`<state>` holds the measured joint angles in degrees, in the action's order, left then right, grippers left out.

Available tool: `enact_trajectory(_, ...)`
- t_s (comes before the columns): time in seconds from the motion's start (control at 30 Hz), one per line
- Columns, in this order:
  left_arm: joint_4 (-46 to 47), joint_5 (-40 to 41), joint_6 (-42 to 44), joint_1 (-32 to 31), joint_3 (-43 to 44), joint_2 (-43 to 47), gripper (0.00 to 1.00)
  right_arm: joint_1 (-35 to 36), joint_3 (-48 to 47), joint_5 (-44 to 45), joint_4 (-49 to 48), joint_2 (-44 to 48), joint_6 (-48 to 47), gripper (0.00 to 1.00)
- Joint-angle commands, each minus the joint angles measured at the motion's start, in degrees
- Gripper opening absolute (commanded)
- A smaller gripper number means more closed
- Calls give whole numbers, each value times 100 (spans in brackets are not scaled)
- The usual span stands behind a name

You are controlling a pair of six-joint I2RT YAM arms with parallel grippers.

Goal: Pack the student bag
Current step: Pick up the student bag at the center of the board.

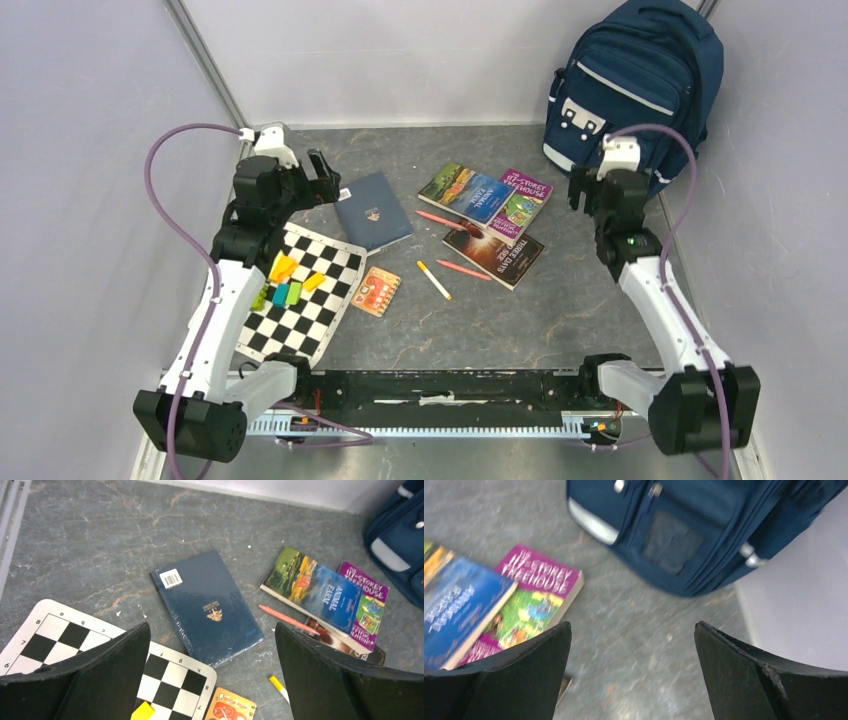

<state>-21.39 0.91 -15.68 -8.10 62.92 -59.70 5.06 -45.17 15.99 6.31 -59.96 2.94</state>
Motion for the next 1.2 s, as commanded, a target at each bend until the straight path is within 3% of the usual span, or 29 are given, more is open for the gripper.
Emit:
enact_trajectory(0.0,274,-184,352,19,-300,161,100,-193,-1242,960,-542,-730,-735,98)
enact_trajectory(0.13,335,-406,251,19,-336,98,100,-722,-2201,1434,-532,-1575,-818,98)
enact_trajectory(0.3,139,-538,161,19,-214,58,100,-1494,-3088,1177,-776,-2284,-692,98)
enact_trajectory(0.57,296,-956,-170,19,-353,77,100,-2248,-3353,370,-1314,-2626,-589,98)
enact_trajectory(1.03,312,-916,-186,19,-438,-47,100,-2499,-4377,-516,-2004,-3865,-1708,98)
enact_trajectory(1.17,319,-957,-190,10,-451,-111,100,-2549,-4412,-683,-2258,-4026,-1994,87)
